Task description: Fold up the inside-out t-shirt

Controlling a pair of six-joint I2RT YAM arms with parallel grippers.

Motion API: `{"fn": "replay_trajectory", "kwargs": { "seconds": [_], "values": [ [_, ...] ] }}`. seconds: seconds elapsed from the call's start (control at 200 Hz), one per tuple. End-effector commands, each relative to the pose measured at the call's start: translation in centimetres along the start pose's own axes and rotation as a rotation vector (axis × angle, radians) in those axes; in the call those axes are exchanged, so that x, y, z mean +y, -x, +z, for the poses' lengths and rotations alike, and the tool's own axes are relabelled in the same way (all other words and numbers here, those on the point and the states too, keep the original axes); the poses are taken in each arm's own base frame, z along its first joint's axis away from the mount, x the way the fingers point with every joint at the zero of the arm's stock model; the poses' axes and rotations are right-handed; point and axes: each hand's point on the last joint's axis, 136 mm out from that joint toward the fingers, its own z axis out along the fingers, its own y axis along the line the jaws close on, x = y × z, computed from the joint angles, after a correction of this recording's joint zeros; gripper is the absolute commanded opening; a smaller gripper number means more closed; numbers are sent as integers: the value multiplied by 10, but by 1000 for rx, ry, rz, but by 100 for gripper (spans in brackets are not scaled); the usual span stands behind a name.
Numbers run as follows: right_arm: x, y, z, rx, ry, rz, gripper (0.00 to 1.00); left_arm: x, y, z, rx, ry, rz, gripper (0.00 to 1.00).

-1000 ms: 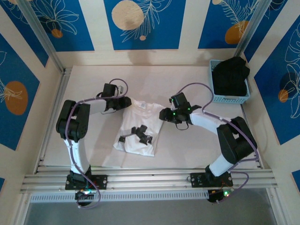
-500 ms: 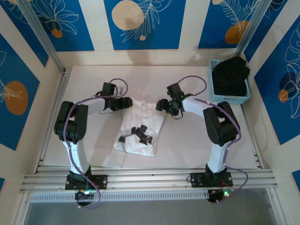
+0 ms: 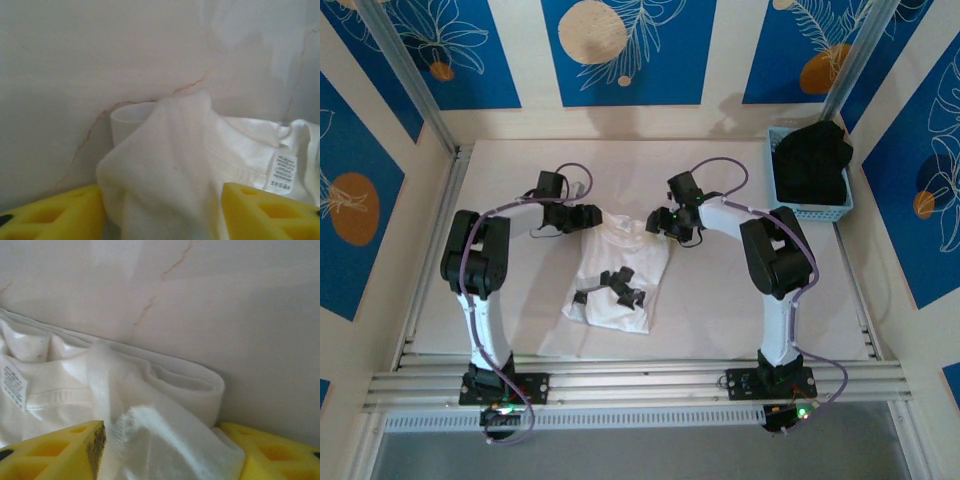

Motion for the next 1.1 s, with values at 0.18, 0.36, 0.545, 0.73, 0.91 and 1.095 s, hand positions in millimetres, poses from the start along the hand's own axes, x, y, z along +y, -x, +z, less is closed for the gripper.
{"fn": "replay_trajectory", "kwargs": {
  "seconds": [0.18,0.36,0.545,0.73,0.91,1.095],
  "values": [
    [12,-5,11,33,52,-3,38,-13,-19,17,84,-125,-27,33],
    [18,3,12,2,101,-11,24,-17,-16,20,73,-162,-35,18],
    [23,14,3,-52,133,-45,10,-14,-5,13,20,-170,-45,0],
    [33,29,-14,-112,198,-105,0,-22,16,-8,-117,-248,-75,0],
    [42,46,-33,-161,262,-161,0,-25,40,-38,-283,-347,-133,0],
    [68,59,-62,-205,356,-258,0,-34,53,-64,-368,-362,-123,0]
  ]
}}
